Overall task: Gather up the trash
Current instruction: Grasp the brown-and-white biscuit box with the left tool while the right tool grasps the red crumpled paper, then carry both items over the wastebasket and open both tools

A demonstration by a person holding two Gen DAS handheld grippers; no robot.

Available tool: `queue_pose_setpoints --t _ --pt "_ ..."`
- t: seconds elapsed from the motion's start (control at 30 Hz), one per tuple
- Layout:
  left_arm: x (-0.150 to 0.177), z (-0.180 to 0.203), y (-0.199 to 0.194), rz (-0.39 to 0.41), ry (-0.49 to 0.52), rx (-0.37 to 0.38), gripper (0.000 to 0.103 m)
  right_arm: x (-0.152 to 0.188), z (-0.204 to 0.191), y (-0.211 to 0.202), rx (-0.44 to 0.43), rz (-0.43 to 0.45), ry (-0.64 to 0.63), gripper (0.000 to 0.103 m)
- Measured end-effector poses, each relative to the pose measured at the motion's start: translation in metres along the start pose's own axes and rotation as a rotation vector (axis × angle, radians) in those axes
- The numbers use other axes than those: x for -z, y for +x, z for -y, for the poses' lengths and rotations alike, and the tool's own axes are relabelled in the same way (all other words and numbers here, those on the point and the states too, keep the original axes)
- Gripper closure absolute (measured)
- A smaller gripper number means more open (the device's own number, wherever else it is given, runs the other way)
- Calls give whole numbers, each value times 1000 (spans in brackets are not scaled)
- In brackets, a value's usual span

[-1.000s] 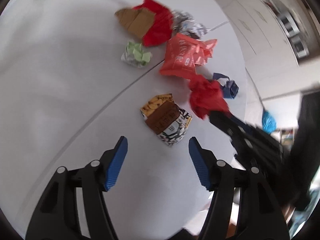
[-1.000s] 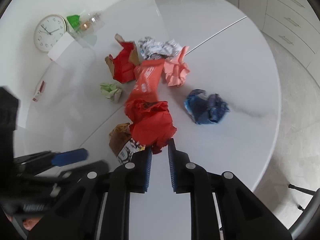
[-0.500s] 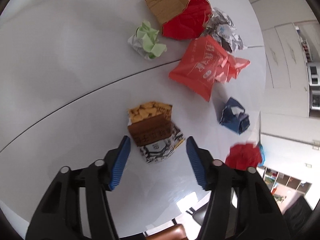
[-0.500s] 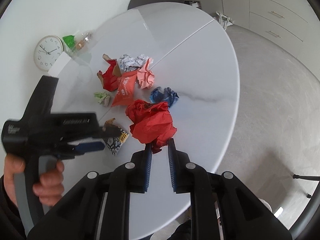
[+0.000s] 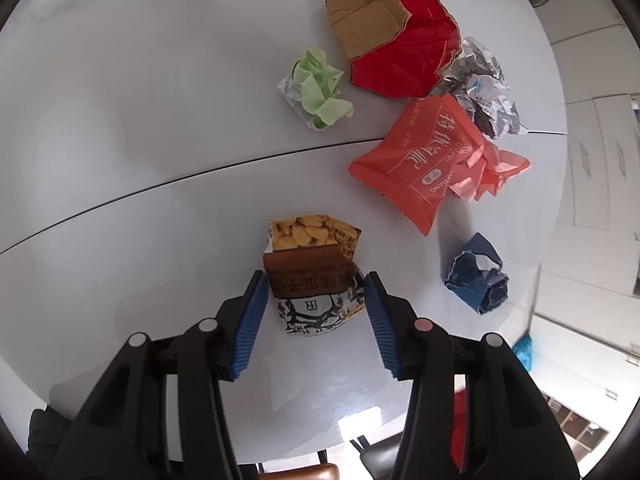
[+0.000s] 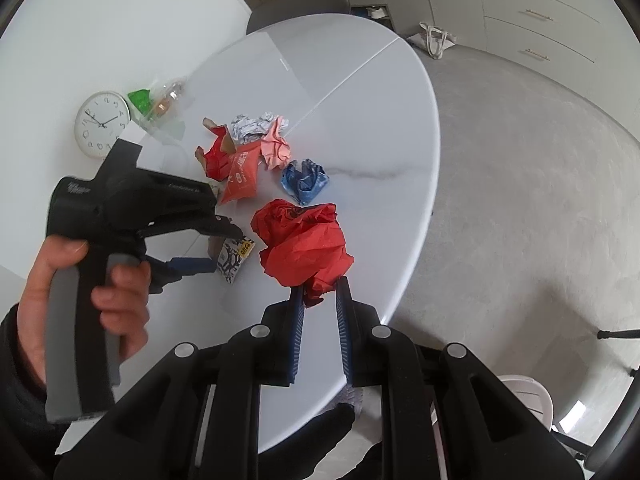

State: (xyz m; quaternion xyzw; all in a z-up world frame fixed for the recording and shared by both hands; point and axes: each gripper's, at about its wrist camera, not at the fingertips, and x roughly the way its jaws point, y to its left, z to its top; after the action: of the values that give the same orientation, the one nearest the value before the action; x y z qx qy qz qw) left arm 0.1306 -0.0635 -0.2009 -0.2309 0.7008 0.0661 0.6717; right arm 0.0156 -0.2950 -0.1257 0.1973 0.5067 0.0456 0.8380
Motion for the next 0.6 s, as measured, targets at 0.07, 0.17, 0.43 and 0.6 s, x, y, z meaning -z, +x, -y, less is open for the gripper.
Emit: queue_pose_setpoints --t 0.07,0.17,0.43,0.6 --pt "4 7 1 16 19 -35 55 4 3 -5 3 7 6 86" --pt "12 15 1 40 57 -72 64 10 8 -13 7 19 19 86" --pt "23 7 -4 55 191 -14 80 31 23 -34 34 52 61 86" --pt "42 8 -18 56 353 62 80 49 36 -56 65 82 96 86"
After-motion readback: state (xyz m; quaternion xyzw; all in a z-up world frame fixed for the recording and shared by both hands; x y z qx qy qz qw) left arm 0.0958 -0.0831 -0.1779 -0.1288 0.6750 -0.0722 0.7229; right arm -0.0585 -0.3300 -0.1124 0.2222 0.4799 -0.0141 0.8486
